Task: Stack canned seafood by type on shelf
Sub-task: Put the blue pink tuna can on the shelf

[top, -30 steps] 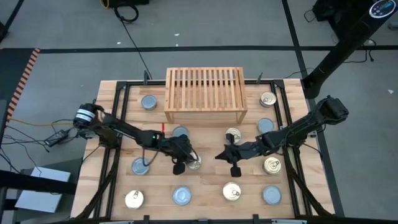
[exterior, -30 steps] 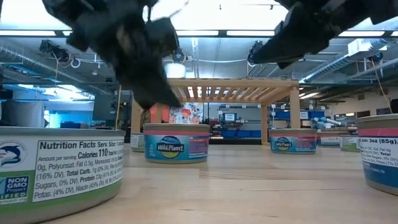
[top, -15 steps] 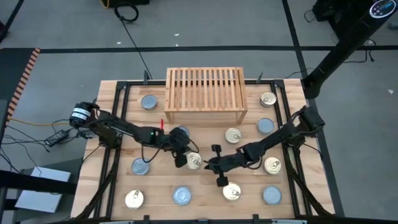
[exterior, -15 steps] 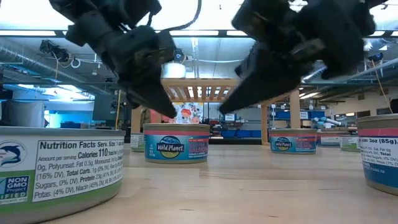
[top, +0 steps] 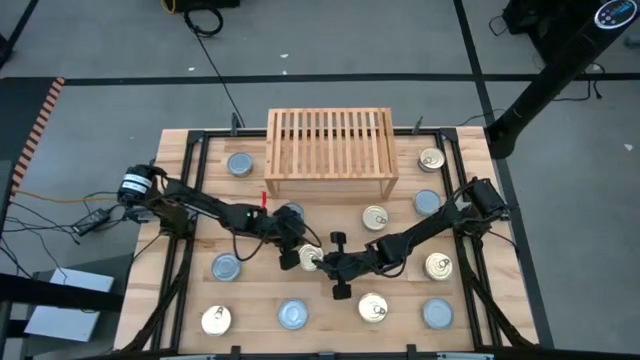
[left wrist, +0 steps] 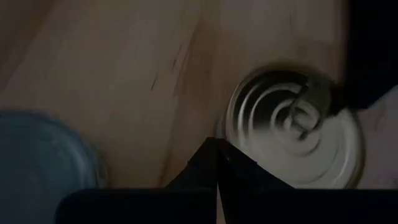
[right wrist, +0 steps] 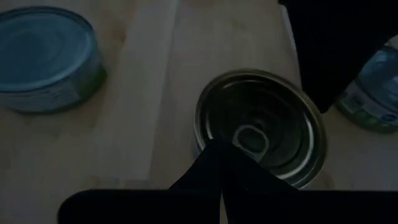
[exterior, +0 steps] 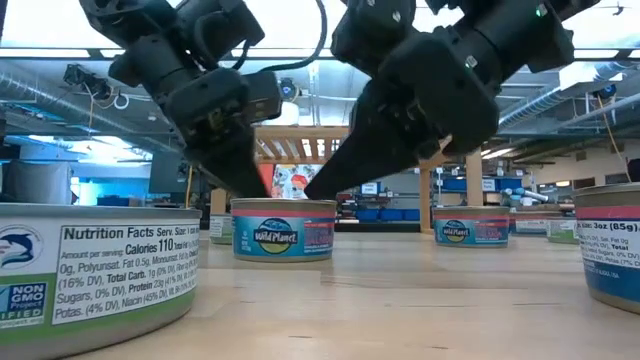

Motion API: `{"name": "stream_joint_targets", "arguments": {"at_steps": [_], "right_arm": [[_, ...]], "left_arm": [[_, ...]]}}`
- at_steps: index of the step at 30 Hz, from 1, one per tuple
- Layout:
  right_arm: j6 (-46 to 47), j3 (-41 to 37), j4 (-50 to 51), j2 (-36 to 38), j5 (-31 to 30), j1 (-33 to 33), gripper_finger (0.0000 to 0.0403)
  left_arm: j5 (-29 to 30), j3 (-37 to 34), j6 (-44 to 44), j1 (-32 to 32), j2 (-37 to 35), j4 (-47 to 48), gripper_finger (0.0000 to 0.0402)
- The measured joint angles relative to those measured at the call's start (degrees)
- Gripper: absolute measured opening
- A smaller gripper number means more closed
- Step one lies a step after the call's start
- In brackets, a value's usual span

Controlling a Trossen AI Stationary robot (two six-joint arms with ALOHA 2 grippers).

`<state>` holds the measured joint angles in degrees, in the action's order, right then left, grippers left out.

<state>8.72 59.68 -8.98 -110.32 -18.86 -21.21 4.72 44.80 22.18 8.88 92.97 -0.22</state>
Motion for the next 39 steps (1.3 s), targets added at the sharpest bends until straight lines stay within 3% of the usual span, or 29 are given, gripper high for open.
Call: {"name": "stream_joint_targets", "arguments": {"at_steps": [14, 19, 22, 39], "right_arm": [[-1.24, -0.09, 2.08, 1.69, 0.52, -0.64, 0.0009], [-2.10, 0.12, 1.80, 3.00, 8.04, -1.77, 0.0009], [-2.74, 0.04, 2.61, 0.94, 8.43, -1.64, 0.0009], [-0.91, 0.00, 0.02, -2.12, -1.35, 0.31, 0.0009]], "left_arm": [[0.53, -0.03, -2.60, 0.22, -0.33, -0.55, 0.0003], [3.95, -0.03, -5.28, 0.23, -0.33, -2.90, 0.0003], [5.76, -0.03, -7.18, 0.57, -0.08, -5.32, 0.0003], [9.86, 0.28, -10.12, 4.23, 4.85, -8.78, 0.0003]]}}
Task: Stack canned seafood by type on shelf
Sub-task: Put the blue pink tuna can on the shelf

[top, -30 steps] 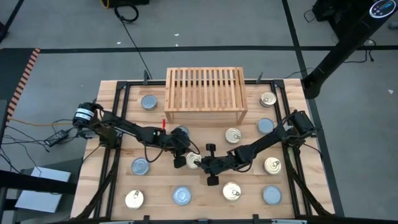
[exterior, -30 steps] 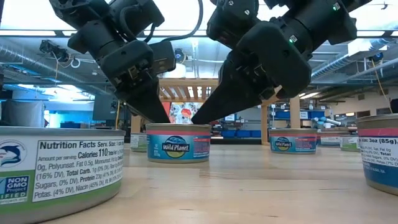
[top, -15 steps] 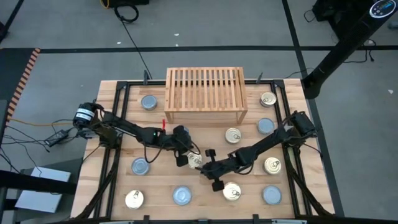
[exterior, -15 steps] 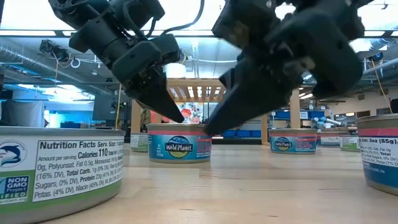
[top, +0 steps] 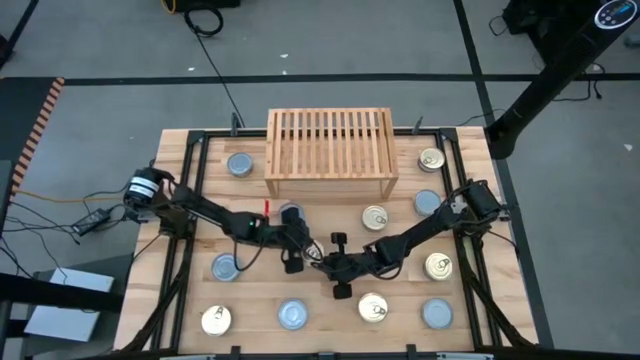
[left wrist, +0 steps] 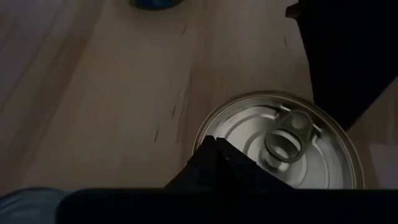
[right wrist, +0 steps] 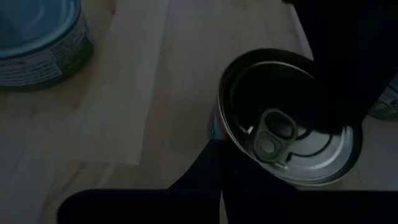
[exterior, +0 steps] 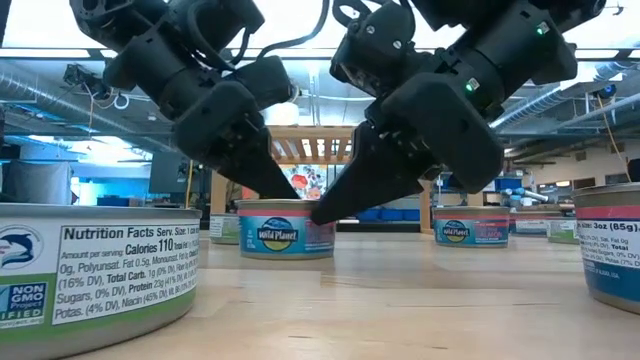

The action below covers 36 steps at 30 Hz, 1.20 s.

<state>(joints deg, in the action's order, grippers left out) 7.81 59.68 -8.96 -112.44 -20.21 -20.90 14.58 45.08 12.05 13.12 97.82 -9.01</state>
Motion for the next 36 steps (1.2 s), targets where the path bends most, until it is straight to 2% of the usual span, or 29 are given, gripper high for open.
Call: {"name": "stream_joint_targets", "arguments": {"at_steps": [7, 12, 18, 21, 36], "right_arm": [[0.13, 0.00, -0.54, 0.00, -0.55, -0.04, 0.0010], [0.13, 0.00, -1.09, 0.35, -1.86, -0.36, 0.0010], [0.04, 0.11, -3.71, 2.54, -2.14, -1.14, 0.0010], [0.67, 0.13, -5.18, 2.64, -4.82, -0.98, 0.0010], [4.72, 0.09, 5.03, 1.98, -3.44, 2.47, 0.0010]], "left_arm": [[0.04, -0.12, -0.09, 0.42, -0.23, -0.66, 0.0003], [-0.39, -0.46, 0.75, 0.53, -4.40, 2.20, 0.0003], [1.94, -0.37, 3.21, 0.43, -8.11, 7.04, 0.0003], [3.38, -0.37, 3.70, 0.47, -8.17, 8.59, 0.0003], [4.73, -0.35, 5.32, 0.42, -8.24, 12.65, 0.0003]]}}
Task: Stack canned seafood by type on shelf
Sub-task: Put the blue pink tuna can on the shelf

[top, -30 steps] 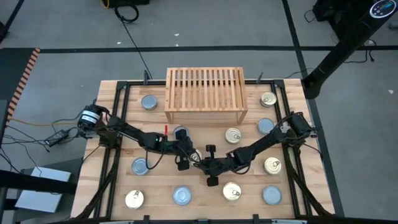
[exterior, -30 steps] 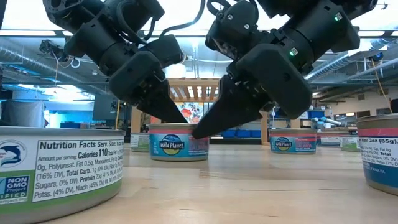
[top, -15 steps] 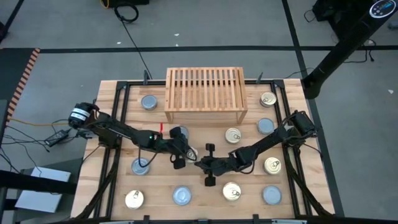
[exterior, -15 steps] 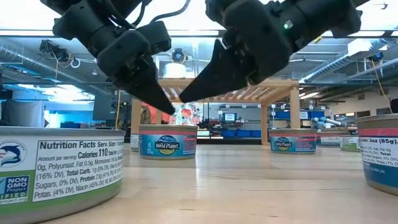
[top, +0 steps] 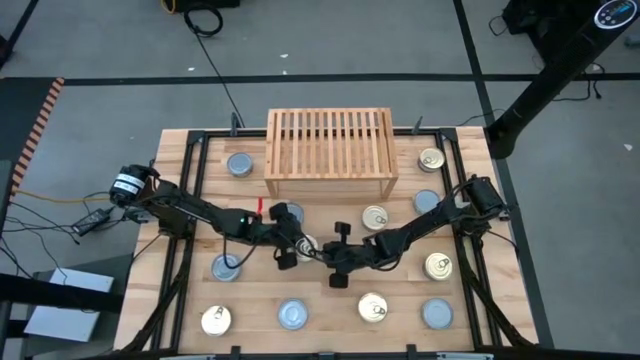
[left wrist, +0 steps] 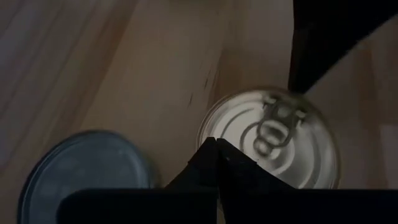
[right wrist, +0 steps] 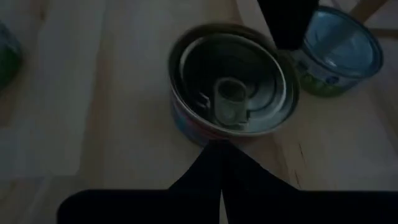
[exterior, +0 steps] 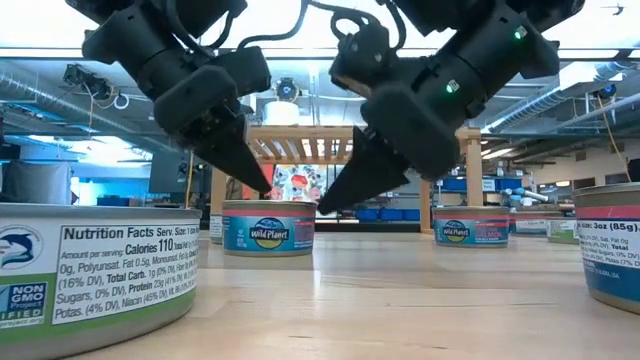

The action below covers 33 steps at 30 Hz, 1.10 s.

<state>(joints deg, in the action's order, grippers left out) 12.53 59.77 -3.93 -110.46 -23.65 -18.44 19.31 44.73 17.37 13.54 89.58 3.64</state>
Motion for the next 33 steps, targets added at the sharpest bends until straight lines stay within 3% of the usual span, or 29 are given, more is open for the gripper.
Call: {"name": "stream_joint_targets", "arguments": {"at_steps": [6, 12, 19, 33], "right_arm": [[-0.06, -0.04, 1.36, 1.31, -0.20, -0.66, 0.0010], [-0.91, 0.04, -5.32, 1.06, 9.76, -2.01, 0.0010], [-1.15, 0.00, -7.16, -3.51, 8.90, -0.94, 0.0010], [-0.48, 0.00, -7.73, -3.81, 8.23, 0.42, 0.0010]], "left_arm": [[1.90, 0.04, 3.53, -0.07, 0.00, 5.01, 0.0003], [3.01, 0.03, 5.27, -0.15, -0.02, 7.02, 0.0003], [-1.96, -3.39, 6.28, -0.15, -0.02, -1.94, 0.0003], [-3.22, -4.04, 5.52, 0.31, 0.00, -8.05, 0.0003]]}}
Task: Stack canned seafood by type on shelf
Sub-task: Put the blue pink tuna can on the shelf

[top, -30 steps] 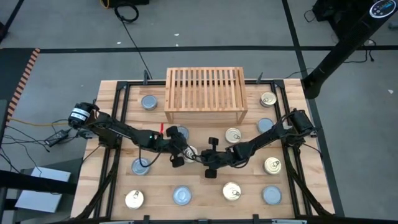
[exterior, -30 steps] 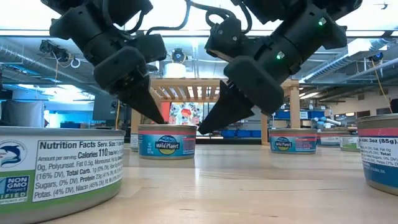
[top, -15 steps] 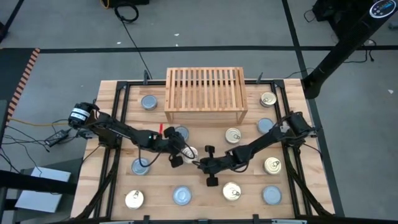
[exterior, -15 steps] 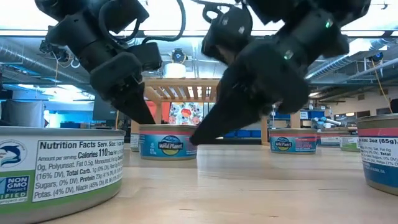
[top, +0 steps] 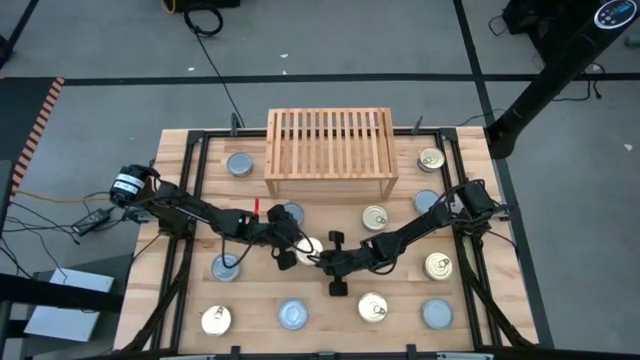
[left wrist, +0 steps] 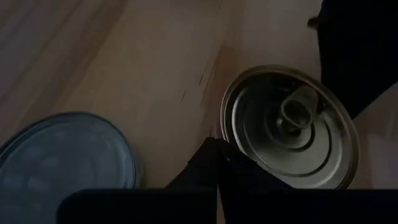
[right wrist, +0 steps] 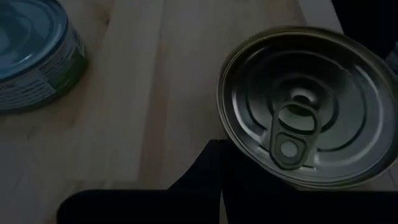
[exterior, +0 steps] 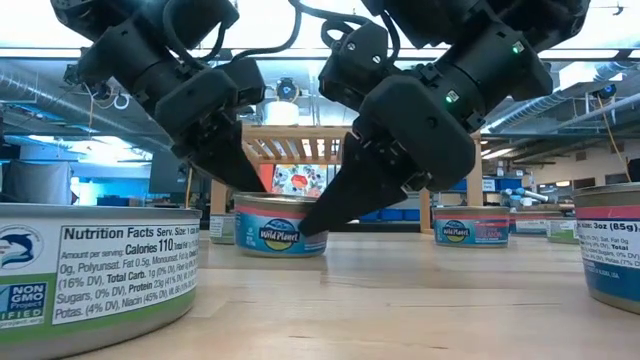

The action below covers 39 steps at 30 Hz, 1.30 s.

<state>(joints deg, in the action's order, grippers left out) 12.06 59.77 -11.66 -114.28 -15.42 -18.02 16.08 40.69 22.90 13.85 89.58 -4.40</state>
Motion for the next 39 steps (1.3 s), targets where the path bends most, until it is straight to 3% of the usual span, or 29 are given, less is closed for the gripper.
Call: {"name": "stream_joint_targets", "arguments": {"at_steps": [28, 33, 39], "right_arm": [[4.48, -0.13, 5.01, -0.04, 1.11, 1.48, 0.0010], [4.51, 0.04, 4.39, 0.00, -2.50, 2.72, 0.0010], [4.87, 0.02, 5.36, 0.00, -0.57, 3.34, 0.0010]], "left_arm": [[-3.05, 0.31, -1.66, 0.52, -0.17, -10.85, 0.0003], [-6.36, 0.28, -1.69, 0.87, 0.03, -11.86, 0.0003], [-5.84, 0.20, -1.66, 0.72, 0.13, -12.33, 0.0003]]}}
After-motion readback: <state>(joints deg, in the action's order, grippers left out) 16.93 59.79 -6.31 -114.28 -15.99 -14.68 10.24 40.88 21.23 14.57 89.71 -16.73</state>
